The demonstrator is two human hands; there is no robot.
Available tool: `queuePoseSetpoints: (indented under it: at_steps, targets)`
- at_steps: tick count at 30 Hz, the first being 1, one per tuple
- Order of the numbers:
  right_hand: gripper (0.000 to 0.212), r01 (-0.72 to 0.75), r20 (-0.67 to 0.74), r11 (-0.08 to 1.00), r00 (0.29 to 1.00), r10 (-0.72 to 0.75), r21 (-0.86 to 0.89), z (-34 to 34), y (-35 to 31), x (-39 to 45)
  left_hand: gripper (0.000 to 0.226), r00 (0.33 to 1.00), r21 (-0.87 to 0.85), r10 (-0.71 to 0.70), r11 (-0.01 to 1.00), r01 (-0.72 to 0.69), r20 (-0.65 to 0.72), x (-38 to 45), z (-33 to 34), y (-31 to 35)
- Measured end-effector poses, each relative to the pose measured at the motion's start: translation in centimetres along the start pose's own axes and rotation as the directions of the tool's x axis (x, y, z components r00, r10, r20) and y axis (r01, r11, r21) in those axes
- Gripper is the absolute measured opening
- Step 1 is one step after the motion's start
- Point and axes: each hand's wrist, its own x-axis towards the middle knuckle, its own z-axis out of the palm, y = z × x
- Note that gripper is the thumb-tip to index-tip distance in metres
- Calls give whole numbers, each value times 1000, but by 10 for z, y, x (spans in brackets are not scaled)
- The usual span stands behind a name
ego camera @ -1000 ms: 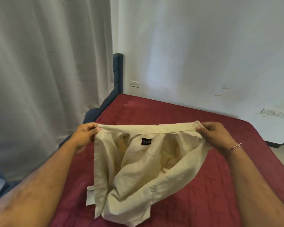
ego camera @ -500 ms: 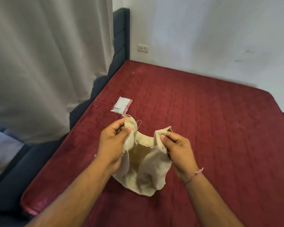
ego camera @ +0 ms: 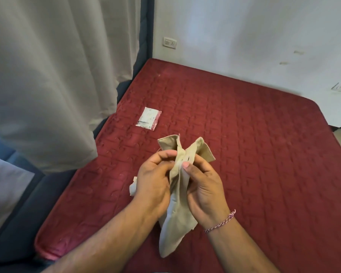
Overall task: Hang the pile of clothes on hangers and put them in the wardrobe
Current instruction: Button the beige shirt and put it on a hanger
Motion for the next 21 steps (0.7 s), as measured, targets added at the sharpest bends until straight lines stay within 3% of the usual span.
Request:
queuePoseSetpoints:
  at_steps: [4,7,8,11,14,16,18,21]
  targets:
    - [11,-12,-116,999,993,16,33,10,24,4,29,998,189,64,980,-61,-13,11,-23,5]
    - [3,-10,-172,995,985,27,96,18,38,5,11,994,288,99,954,-82,-44,15,-39,4]
    - [3,-3,-193,994,981,23,105,21,43,6,5,997,274,56,961,-41,-48,13,-43,3]
    - [9,25,-250,992,968,7,126,30,54,6,19,993,122,-119,985,120,-18,0,-49,1]
    - [8,20,-261,984,965,28,180,31,60,5,20,992,53,-113,993,110,56,-11,-54,0]
    - [11,-1,-265,985,963,48,172,26,64,7,19,998,160,-40,987,32,46,-4,-65,-3]
    - [11,7,-275,989,961,33,146,22,66,7,20,989,418,130,896,-148,71,14,-82,-5]
    - [11,13,-221,1000,975,-7,27,13,47,2,19,882,563,280,686,-460,380,38,-93,29]
